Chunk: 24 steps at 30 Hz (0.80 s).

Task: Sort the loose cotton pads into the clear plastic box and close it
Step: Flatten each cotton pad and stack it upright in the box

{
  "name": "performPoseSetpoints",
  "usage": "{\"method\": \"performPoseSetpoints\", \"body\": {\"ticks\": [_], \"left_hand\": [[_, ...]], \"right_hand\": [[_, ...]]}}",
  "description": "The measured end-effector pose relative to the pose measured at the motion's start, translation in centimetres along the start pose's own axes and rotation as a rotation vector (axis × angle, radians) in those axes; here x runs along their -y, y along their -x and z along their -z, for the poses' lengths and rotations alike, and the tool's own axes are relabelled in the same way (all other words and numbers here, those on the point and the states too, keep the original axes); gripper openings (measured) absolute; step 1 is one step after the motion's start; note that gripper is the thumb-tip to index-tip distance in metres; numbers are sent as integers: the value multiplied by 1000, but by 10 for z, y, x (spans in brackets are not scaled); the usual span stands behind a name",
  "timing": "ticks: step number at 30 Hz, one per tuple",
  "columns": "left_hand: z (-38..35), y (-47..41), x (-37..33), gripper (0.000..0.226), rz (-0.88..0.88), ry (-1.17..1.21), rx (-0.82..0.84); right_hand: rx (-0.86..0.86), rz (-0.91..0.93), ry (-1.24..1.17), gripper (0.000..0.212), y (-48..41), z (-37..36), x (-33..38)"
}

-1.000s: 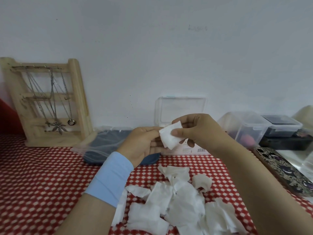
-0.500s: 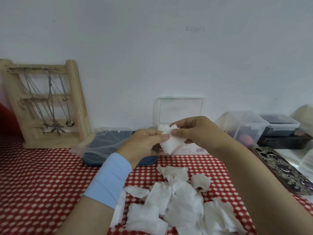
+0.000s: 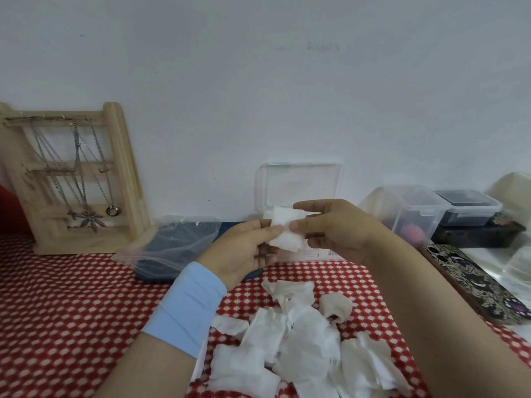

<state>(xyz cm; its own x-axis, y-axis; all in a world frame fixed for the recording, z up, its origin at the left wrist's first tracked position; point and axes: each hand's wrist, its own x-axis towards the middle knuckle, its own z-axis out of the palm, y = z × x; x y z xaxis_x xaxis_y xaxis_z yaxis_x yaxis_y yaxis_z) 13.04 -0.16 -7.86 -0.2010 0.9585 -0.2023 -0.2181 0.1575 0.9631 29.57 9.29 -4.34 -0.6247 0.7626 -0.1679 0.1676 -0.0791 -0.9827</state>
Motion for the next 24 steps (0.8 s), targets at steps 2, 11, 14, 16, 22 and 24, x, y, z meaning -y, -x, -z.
{"method": "performPoseSetpoints", "body": {"ticks": [2, 11, 14, 16, 22, 24], "left_hand": [[-1, 0, -1, 26, 32, 63, 30], [-4, -2, 2, 25, -85, -90, -23], [-2, -4, 1, 22, -121, -101, -79], [-1, -4, -1, 20, -131, -95, -69], [7, -4, -2, 15, -164, -38, -180], [10, -4, -3, 12, -147, -61, -201]], "right_hand": [[-19, 2, -62, 42, -3, 1, -2], [78, 17, 3, 24, 2, -1, -1], [85, -7, 118, 17, 4, 1, 0], [24, 3, 141, 13, 3, -1, -1], [41, 36, 549, 6, 4, 4, 0], [115, -4, 890, 5, 8, 15, 3]]}}
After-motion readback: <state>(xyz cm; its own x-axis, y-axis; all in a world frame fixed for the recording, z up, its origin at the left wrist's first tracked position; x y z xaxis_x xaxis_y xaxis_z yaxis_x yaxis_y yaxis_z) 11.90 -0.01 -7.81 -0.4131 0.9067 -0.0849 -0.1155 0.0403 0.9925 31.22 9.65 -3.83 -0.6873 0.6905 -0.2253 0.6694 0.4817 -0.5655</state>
